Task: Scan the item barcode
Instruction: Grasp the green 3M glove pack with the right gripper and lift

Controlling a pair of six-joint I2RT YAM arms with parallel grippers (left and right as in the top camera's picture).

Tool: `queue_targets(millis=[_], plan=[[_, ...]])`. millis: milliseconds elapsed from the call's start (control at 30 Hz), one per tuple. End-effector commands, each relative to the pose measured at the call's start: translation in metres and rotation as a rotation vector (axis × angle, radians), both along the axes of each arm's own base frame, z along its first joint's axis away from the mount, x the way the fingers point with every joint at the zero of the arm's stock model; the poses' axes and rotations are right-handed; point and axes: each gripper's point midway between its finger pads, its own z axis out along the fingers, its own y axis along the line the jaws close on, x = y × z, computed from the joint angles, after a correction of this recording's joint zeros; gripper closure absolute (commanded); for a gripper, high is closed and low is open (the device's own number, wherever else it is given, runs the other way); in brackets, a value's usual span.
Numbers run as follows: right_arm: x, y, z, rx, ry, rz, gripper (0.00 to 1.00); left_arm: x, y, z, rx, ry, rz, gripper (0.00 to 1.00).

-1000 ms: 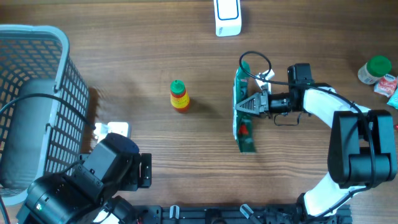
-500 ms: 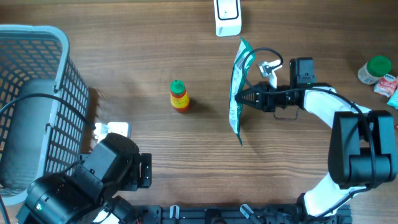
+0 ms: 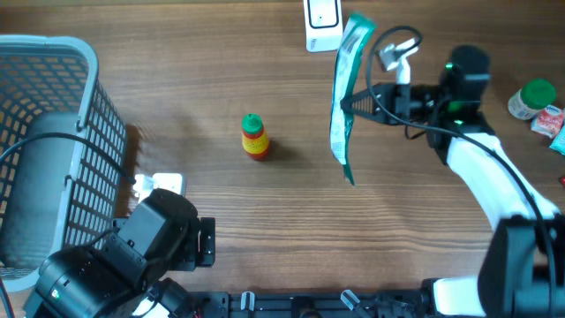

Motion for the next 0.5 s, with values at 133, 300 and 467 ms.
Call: queue_targets(millis=[133,300,467], plan=[[-0.050,0.001,0.075,-0.018,-0.060,0.067,0.95,0.001,0.001,0.002,-0.005,-0.011,0.013,0.00],[-0.049,0.001,0.071,-0.018,0.009,0.068,0.95,0.005,-0.009,0.005,-0.051,-0.026,0.002,0.00],[-0.050,0.001,0.069,-0.018,0.068,0.069,0.96,0.066,-0.075,0.062,-0.359,-0.311,-0.056,0.00]])
